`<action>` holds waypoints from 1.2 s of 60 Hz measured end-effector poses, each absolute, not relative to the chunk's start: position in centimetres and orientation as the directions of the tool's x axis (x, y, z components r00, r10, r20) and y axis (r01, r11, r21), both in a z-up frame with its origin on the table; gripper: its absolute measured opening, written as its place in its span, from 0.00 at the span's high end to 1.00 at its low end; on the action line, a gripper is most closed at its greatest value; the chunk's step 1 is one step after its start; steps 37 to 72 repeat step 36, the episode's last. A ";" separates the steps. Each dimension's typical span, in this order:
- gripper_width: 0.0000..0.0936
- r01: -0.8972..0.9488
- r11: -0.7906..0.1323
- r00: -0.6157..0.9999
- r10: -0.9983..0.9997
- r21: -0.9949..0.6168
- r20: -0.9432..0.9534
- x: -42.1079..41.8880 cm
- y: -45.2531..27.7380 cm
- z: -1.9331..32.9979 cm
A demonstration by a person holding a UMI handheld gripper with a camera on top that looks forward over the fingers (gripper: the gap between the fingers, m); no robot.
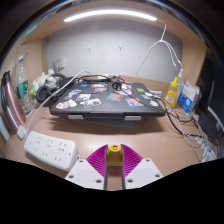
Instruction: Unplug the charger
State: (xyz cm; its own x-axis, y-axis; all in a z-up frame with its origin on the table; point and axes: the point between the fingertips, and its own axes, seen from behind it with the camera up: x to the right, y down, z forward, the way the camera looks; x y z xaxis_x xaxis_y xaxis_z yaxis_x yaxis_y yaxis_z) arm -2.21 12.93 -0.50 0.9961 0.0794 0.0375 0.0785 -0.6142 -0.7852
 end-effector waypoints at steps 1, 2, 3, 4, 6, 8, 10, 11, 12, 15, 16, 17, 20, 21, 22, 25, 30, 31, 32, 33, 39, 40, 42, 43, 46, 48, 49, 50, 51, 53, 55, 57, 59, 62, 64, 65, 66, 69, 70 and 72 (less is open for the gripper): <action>0.74 0.078 -0.612 0.996 0.077 -0.787 0.038 -2.2 13.2 -0.5; 0.74 0.078 -0.611 0.996 0.077 -0.788 0.039 -2.2 13.4 -0.5; 0.73 0.079 -0.609 0.996 0.078 -0.789 0.039 -2.2 13.6 -0.5; 0.72 0.080 -0.610 0.996 0.080 -0.789 0.038 -2.2 13.8 -0.6; 0.70 0.077 -0.614 0.996 0.080 -0.786 0.035 -2.2 14.1 -0.8; 0.69 0.072 -0.621 0.996 0.079 -0.780 0.030 -2.2 14.2 -1.1; 0.66 0.068 -0.631 0.996 0.087 -0.772 0.017 -2.4 14.1 -1.4; 0.66 0.064 -0.628 0.996 0.089 -0.775 0.011 -2.4 14.2 -1.3; 0.62 0.061 -0.625 0.996 0.089 -0.778 0.007 -2.4 14.2 -1.2; 0.40 0.050 -0.622 0.996 0.092 -0.781 -0.010 -2.3 13.8 -1.0; 0.27 0.047 -0.618 0.995 0.097 -0.785 -0.017 -2.4 13.7 -0.8; 0.13 0.044 -0.610 0.994 0.102 -0.791 -0.024 -2.5 13.6 -0.6; 0.04 0.039 -0.581 0.992 0.120 -0.813 -0.038 -2.5 13.0 0.3; 0.09 0.041 -0.574 0.991 0.128 -0.818 -0.040 -2.5 12.7 0.6; 0.09 0.044 -0.569 0.990 0.133 -0.821 -0.040 -2.4 12.3 0.9; 0.05 0.052 -0.554 0.990 0.141 -0.831 -0.032 -1.6 11.0 1.7; 0.05 0.053 -0.520 0.988 0.149 -0.852 -0.029 0.1 8.5 3.2; 0.05 0.048 -0.513 0.989 0.143 -0.857 -0.030 0.5 8.0 3.6; 0.05 0.044 -0.505 0.990 0.140 -0.862 -0.032 1.0 7.4 3.9; 0.05 0.041 -0.498 0.990 0.140 -0.866 -0.034 1.4 6.9 4.3; 0.05 0.030 -0.474 0.989 0.142 -0.880 -0.042 2.7 5.2 5.3; 0.05 0.030 -0.474 0.989 0.142 -0.880 -0.042 2.7 5.2 5.3; 0.05 0.030 -0.474 0.989 0.142 -0.880 -0.042 2.7 5.2 5.3; 0.05 0.030 -0.474 0.989 0.142 -0.880 -0.042 2.7 5.2 5.3; 0.05 0.030 -0.474 0.989 0.142 -0.880 -0.042 2.7 5.2 5.3; 0.05 0.030 -0.474 0.989 0.142 -0.880 -0.042 2.7 5.2 5.3; 0.05 0.030 -0.474 0.989 0.142 -0.880 -0.042 2.7 5.2 5.3; 0.05 0.030 -0.474 0.989 0.142 -0.880 -0.042 2.7 5.2 5.3; 0.05 0.030 -0.474 0.989 0.142 -0.880 -0.042 2.7 5.2 5.3; 0.05 0.030 -0.474 0.989 0.142 -0.880 -0.042 2.7 5.2 5.3; 0.05 0.030 -0.474 0.989 0.142 -0.880 -0.042 2.7 5.2 5.3; 0.05 0.030 -0.474 0.989 0.142 -0.880 -0.042 2.7 5.2 5.3; 0.05 0.030 -0.474 0.989 0.142 -0.880 -0.042 2.7 5.2 5.3; 0.05 0.030 -0.474 0.989 0.142 -0.880 -0.042 2.7 5.2 5.3; 0.05 0.030 -0.474 0.989 0.142 -0.880 -0.042 2.7 5.2 5.3; 0.05 0.030 -0.474 0.989 0.142 -0.880 -0.042 2.7 5.2 5.3; 0.05 0.030 -0.474 0.989 0.142 -0.880 -0.042 2.7 5.2 5.3; 0.05 0.030 -0.474 0.989 0.142 -0.880 -0.042 2.7 5.2 5.3; 0.05 0.030 -0.474 0.989 0.142 -0.880 -0.042 2.7 5.2 5.3; 0.05 0.030 -0.474 0.989 0.142 -0.880 -0.042 2.7 5.2 5.3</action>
